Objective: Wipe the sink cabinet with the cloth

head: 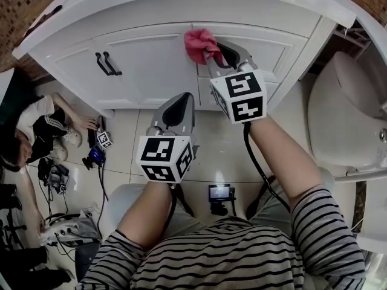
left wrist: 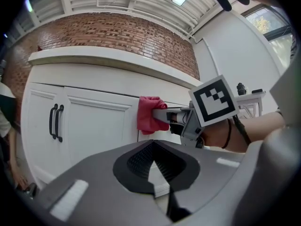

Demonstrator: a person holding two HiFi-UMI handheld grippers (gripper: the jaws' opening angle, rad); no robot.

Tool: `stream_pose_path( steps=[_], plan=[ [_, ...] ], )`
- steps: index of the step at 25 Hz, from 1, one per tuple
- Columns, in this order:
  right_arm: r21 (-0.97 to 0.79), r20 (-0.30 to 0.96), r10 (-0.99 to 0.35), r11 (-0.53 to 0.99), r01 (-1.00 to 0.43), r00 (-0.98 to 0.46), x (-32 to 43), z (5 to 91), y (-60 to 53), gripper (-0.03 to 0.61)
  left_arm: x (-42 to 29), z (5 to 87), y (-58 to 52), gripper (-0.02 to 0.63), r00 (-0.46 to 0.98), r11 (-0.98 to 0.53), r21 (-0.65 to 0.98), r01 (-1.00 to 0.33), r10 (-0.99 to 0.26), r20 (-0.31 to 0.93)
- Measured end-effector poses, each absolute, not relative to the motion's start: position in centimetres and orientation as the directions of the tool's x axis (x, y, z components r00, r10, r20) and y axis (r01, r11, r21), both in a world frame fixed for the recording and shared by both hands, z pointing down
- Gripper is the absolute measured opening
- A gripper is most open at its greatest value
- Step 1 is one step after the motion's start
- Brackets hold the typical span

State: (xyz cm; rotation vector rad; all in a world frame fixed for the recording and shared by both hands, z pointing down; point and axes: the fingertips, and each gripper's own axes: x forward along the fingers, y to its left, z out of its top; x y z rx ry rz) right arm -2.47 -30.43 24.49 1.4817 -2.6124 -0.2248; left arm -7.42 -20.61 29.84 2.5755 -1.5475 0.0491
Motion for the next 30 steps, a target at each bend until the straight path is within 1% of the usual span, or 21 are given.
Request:
stream_pose_path(
  steps=[2, 10, 12, 14, 15, 17, 21, 24, 27, 30],
  plan=[
    [0.177, 0.043, -0.887, 0.460, -0.870, -0.460, 0.0, 24.8, -31.1, 0.072, -7.6, 29.8, -20.7, 0.002, 0.470, -0.460, 0.109, -0.881, -0.877, 0.097],
    [0.039, 0.033, -0.980, 0.198, -0.980, -0.196, 17.5, 25.4, -30.0, 0.071, -6.4, 29.8, -20.3, 0.002, 0.500, -0.490, 0.110, -0.865, -0.860, 0.097],
    [0.029, 0.047, -0.989, 0.143, -0.989, -0.141, 20.6, 26.0, -29.5, 0.077, -6.3, 30.0, -20.3, 0.002, 0.500, -0.490, 0.106, -0.865, -0.860, 0.103],
    [0.004, 0.061, -0.994, 0.097, -0.995, -0.096, 22.3, 26.3, -28.7, 0.071, -6.4, 29.9, -20.2, 0.002, 0.496, -0.486, 0.105, -0.867, -0.862, 0.104],
    [-0.018, 0.059, -0.994, 0.095, -0.995, -0.095, 22.2, 26.2, -28.1, 0.069, -6.5, 29.9, -20.2, 0.002, 0.494, -0.484, 0.107, -0.868, -0.863, 0.102],
    [-0.045, 0.034, -0.988, 0.151, -0.988, -0.152, 20.0, 25.4, -27.1, 0.069, -6.6, 29.6, -20.2, 0.002, 0.493, -0.483, 0.110, -0.868, -0.865, 0.095],
    [-0.056, 0.008, -0.921, 0.388, -0.920, -0.389, 9.5, 25.5, -26.7, 0.069, -6.5, 29.4, -20.2, 0.002, 0.495, -0.485, 0.115, -0.867, -0.864, 0.089],
    [-0.053, 0.038, -0.868, 0.493, -0.868, -0.495, 2.4, 27.5, -28.1, 0.069, -6.6, 29.5, -20.2, 0.002, 0.495, -0.485, 0.115, -0.867, -0.864, 0.087],
    [-0.034, 0.094, -0.844, 0.527, -0.849, -0.527, -1.6, 30.0, -30.3, 0.069, -7.2, 29.5, -20.4, 0.002, 0.484, -0.474, 0.119, -0.873, -0.871, 0.083],
    [0.003, 0.145, -0.859, 0.497, -0.868, -0.492, -1.5, 32.2, -32.1, 0.069, -7.7, 29.4, -20.5, 0.002, 0.476, -0.466, 0.121, -0.877, -0.875, 0.083]
  ],
)
